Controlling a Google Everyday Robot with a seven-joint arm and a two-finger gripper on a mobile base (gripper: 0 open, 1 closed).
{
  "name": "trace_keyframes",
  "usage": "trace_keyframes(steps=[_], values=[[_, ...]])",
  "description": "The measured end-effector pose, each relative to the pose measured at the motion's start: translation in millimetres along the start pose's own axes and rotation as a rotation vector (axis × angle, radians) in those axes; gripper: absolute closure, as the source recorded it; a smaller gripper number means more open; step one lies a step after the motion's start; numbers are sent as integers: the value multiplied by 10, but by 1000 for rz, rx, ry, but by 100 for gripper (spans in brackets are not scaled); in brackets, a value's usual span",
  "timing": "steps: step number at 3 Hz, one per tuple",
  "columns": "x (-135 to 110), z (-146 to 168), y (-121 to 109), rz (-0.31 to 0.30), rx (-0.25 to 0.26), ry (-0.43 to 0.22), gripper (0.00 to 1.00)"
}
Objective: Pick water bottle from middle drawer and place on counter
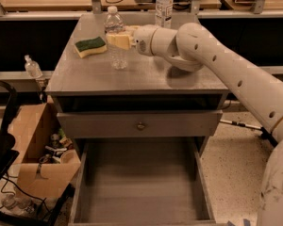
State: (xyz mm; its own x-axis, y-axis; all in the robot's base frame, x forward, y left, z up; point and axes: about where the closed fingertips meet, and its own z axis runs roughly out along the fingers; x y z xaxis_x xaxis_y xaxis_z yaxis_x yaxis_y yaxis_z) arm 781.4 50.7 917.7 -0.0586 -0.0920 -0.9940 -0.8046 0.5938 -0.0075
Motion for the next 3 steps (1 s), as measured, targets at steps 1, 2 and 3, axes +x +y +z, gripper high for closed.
trace_keyframes(steps=[1,2,3], values=[[0,2,2,0,0,0,30],[0,24,23,0,-5,0,6],[1,37,37,1,-7,0,0]])
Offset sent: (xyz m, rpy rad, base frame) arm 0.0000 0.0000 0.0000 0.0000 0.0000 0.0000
